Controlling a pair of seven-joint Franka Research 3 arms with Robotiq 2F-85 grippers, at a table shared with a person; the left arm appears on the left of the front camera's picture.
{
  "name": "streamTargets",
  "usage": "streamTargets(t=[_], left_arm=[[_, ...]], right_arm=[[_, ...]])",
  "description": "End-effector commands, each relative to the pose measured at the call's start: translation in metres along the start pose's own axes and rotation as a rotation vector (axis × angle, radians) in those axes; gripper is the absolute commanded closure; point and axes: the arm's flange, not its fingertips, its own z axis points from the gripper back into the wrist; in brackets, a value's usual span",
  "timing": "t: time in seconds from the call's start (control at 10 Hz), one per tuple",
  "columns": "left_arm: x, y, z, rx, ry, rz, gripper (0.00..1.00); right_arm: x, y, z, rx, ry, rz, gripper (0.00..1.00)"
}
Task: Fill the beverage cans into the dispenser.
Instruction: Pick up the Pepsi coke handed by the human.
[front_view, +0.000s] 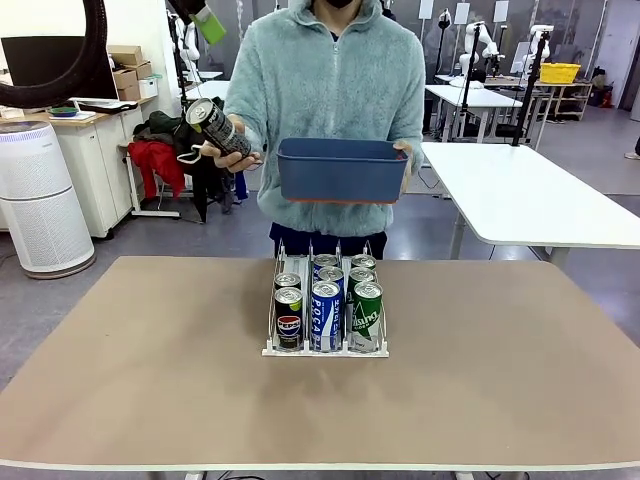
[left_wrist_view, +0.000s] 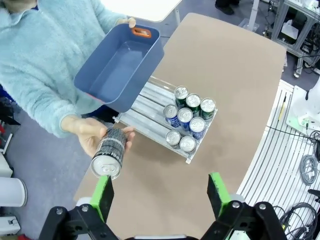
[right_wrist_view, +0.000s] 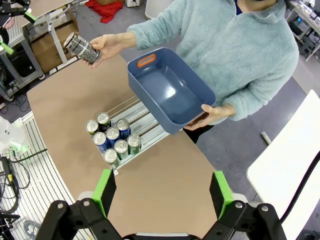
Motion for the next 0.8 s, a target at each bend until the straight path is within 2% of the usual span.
streamTargets(t=[0.0, 0.4, 0.7], left_arm=[[-0.015, 0.001, -0.006, 0.036, 0.046, 0.022, 0.0], [-0.042, 0.021, -0.036, 0.105, 0.104, 0.048, 0.0], [-0.06, 0.036, -0.061, 0.117, 0.043, 0.087, 0.0]], right_arm=[[0.0, 0.001, 0.0, -0.001, 0.0, -0.013, 0.0], [0.0, 0.001, 0.0, -0.001, 0.0, -0.013, 0.0], [0.0, 0.001, 0.0, -0.001, 0.0, -0.013, 0.0]])
